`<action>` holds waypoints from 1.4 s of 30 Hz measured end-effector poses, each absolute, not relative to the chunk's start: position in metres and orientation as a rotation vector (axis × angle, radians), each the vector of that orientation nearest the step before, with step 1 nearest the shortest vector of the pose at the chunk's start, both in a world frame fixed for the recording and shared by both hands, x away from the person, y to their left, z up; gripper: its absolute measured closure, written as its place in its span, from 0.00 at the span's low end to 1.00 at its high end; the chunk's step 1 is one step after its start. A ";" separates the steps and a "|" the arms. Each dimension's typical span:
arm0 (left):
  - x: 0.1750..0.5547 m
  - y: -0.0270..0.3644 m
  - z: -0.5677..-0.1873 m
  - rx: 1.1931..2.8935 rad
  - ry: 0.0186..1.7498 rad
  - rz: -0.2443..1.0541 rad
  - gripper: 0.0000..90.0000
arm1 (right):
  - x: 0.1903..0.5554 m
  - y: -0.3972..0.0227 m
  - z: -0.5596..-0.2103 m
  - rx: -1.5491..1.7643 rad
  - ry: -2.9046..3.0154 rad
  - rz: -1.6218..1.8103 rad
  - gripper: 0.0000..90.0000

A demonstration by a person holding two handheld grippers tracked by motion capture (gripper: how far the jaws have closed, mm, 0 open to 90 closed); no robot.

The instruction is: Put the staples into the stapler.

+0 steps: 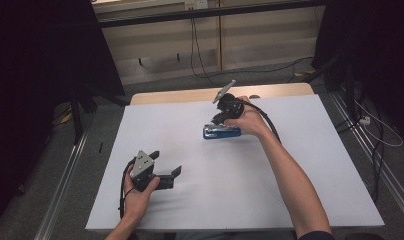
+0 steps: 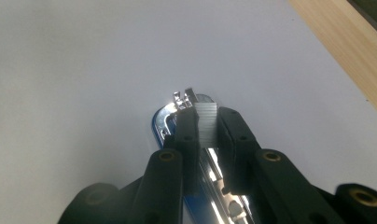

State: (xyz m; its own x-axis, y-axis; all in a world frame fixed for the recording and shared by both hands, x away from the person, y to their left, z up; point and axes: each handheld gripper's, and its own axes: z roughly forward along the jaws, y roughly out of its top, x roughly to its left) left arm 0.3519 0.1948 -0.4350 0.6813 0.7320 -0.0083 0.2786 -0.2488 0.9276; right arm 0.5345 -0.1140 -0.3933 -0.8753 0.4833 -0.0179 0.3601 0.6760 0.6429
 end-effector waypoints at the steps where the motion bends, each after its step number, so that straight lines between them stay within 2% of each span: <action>1: 0.352 0.195 -0.435 1.823 0.801 0.530 0.04 | 0.535 -0.113 -0.394 0.688 2.707 0.972 0.88; 16: 0.352 0.196 -0.435 1.824 0.798 0.530 0.04 | 0.538 -0.101 -0.404 0.565 2.722 0.977 0.88; 42: 0.352 0.196 -0.435 1.831 0.795 0.527 0.04 | 0.546 -0.104 -0.409 0.367 2.795 0.889 0.88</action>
